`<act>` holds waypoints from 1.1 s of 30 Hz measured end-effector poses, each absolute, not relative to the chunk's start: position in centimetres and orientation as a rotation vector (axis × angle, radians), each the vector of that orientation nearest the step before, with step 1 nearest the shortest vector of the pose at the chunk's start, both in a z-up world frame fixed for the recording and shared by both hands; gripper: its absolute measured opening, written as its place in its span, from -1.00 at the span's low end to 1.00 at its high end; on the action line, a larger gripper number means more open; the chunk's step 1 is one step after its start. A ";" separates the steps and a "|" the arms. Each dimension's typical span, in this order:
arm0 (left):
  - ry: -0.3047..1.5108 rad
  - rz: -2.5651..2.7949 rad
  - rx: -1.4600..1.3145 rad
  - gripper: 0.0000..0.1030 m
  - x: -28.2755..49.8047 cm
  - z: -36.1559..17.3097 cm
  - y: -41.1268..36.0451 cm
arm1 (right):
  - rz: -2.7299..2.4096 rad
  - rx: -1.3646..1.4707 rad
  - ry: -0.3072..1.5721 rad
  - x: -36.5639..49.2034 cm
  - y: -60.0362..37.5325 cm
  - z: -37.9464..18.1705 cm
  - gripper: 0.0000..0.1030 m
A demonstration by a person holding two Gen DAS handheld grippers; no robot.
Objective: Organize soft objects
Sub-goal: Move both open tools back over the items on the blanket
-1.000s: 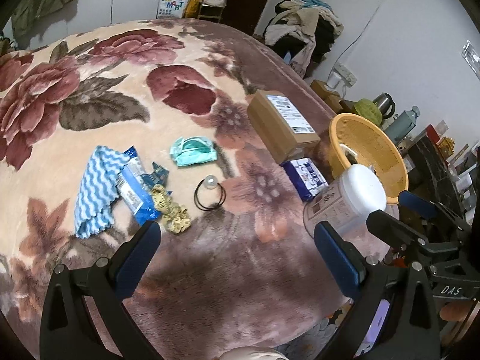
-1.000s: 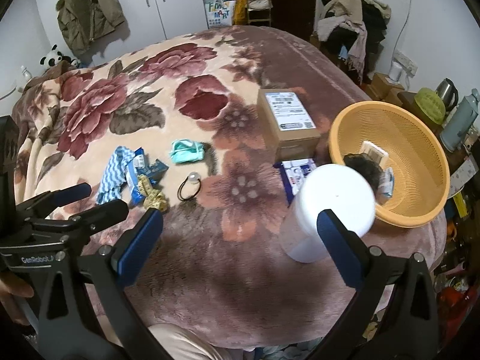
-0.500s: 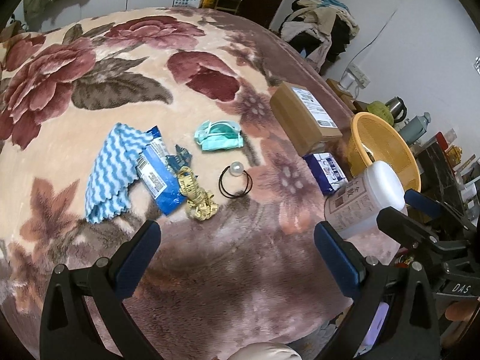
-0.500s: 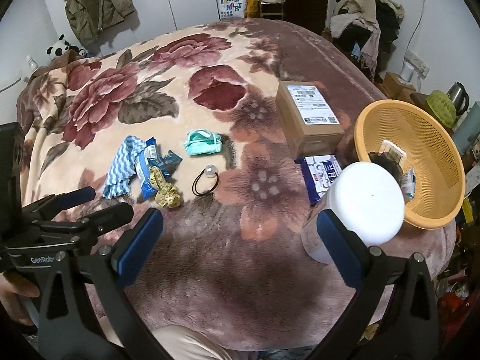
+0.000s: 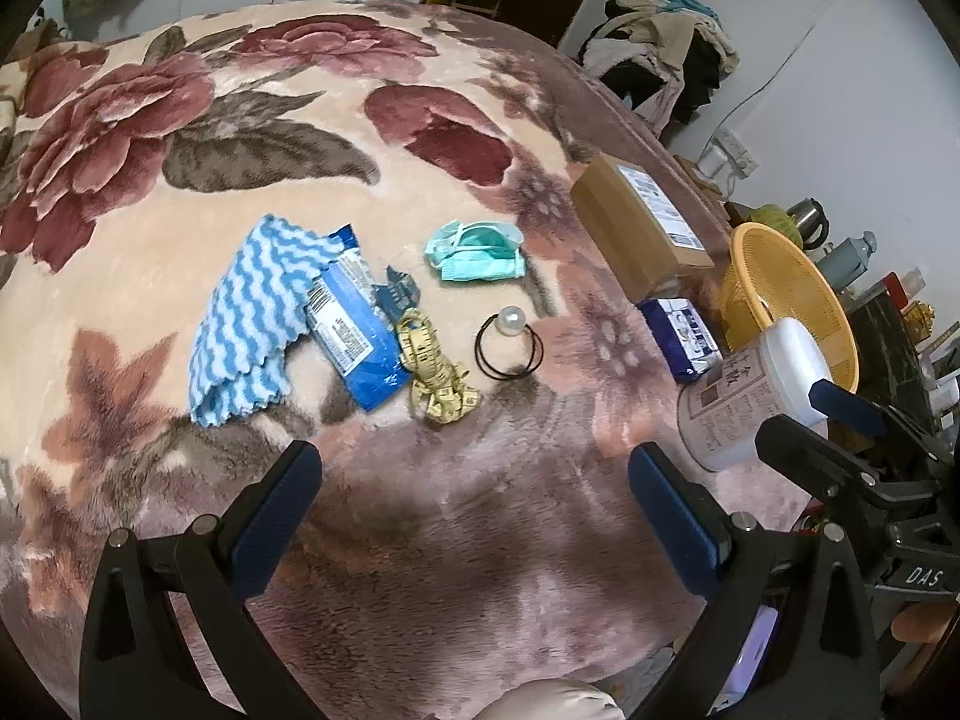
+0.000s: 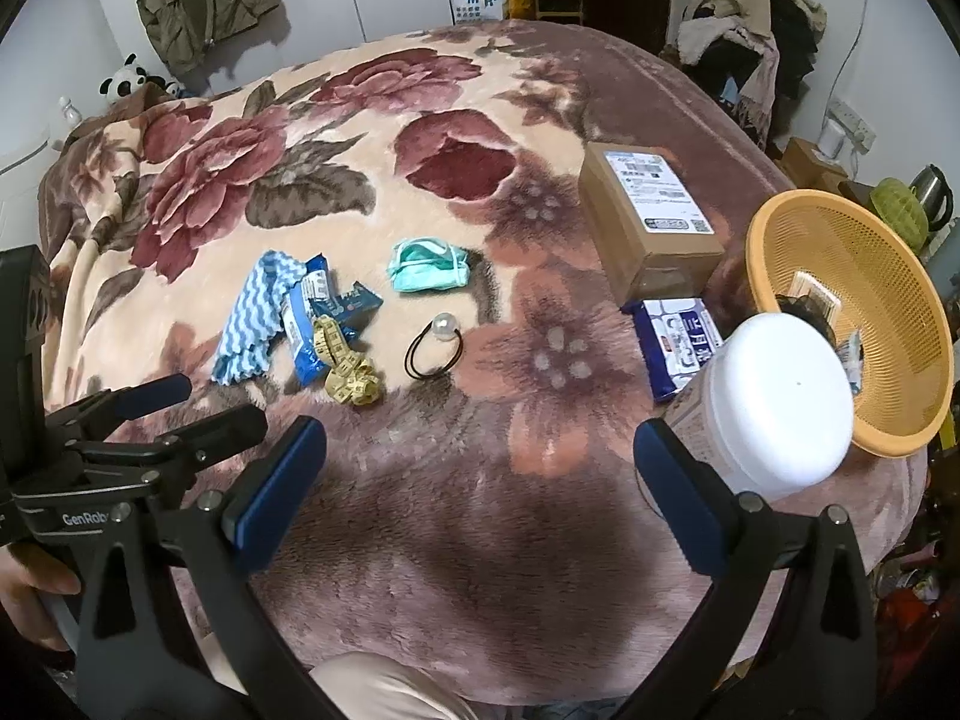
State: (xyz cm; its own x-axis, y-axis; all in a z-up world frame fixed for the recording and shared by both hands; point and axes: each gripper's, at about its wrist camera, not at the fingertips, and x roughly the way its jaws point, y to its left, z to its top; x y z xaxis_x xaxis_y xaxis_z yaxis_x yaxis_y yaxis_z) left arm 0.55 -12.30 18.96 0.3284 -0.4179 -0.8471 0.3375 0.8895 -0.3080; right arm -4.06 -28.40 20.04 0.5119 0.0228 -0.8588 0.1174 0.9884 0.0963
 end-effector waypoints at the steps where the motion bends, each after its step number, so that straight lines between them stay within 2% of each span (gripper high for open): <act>1: 1.136 -0.494 -0.081 0.99 0.6 18.8 -12.2 | -0.054 0.149 1.035 -4.0 -28.3 19.9 1.00; 33: 1.208 -0.415 -0.086 0.99 1.4 14.3 -9.2 | -0.009 0.173 1.109 -2.5 -27.3 15.8 1.00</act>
State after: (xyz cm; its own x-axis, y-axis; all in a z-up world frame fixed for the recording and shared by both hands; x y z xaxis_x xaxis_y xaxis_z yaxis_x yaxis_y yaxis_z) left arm 1.36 -9.24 14.30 0.2895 -0.3557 -0.8886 0.2648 0.9219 -0.2828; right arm -2.49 -27.34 15.76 0.4467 0.0790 -0.8912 0.0937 0.9865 0.1344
